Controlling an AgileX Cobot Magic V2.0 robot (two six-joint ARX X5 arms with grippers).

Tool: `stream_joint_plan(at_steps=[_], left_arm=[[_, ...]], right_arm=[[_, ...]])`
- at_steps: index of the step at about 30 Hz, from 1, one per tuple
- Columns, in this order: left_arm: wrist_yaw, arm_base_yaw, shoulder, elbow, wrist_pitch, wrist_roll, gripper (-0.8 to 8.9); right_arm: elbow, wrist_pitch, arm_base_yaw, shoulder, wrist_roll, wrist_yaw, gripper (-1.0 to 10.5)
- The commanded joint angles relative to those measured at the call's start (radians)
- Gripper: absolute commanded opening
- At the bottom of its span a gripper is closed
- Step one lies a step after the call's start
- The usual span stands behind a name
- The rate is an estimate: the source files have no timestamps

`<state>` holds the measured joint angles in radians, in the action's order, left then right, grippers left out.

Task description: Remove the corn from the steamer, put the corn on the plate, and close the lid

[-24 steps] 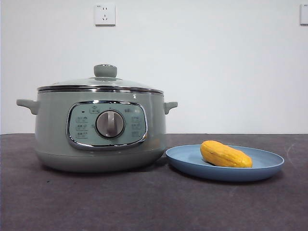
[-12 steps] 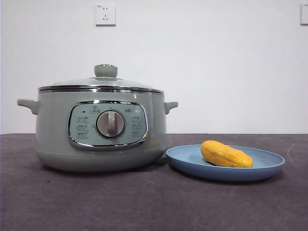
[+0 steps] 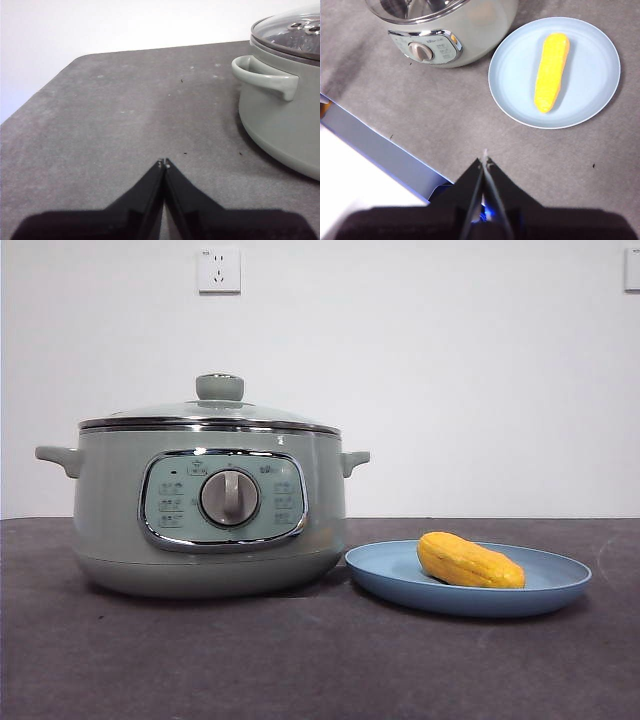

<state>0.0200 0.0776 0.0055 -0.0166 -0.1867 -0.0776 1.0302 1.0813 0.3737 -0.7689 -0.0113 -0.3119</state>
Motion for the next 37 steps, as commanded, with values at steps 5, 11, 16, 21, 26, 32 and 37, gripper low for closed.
stream_joint_plan(at_steps=[5, 11, 16, 21, 26, 32, 37], left_arm=[[0.003, 0.003, -0.003, 0.014, 0.006, 0.006, -0.03], [0.003, 0.003, -0.003, 0.014, 0.006, 0.006, -0.03], [0.003, 0.003, -0.003, 0.014, 0.006, 0.006, -0.03], [0.003, 0.003, -0.003, 0.014, 0.006, 0.006, -0.03], [0.003, 0.003, -0.003, 0.014, 0.006, 0.006, -0.03], [0.003, 0.003, -0.003, 0.014, 0.006, 0.006, -0.03], [0.003, 0.003, -0.003, 0.014, 0.006, 0.006, -0.03]], right_arm=[[-0.002, -0.002, 0.001, 0.001, 0.003, 0.003, 0.0], [-0.008, -0.176, -0.053, 0.046, 0.071, 0.004, 0.0], [-0.131, -0.459, -0.144, 0.177, 0.011, -0.001, 0.0], [-0.400, -0.688, -0.237, 0.347, 0.007, 0.044, 0.0], [-0.682, -0.923, -0.286, 0.522, -0.021, 0.127, 0.0], [-0.891, -1.011, -0.291, 0.677, -0.048, 0.246, 0.0], [-0.977, -1.010, -0.291, 0.729, -0.059, 0.262, 0.0]])
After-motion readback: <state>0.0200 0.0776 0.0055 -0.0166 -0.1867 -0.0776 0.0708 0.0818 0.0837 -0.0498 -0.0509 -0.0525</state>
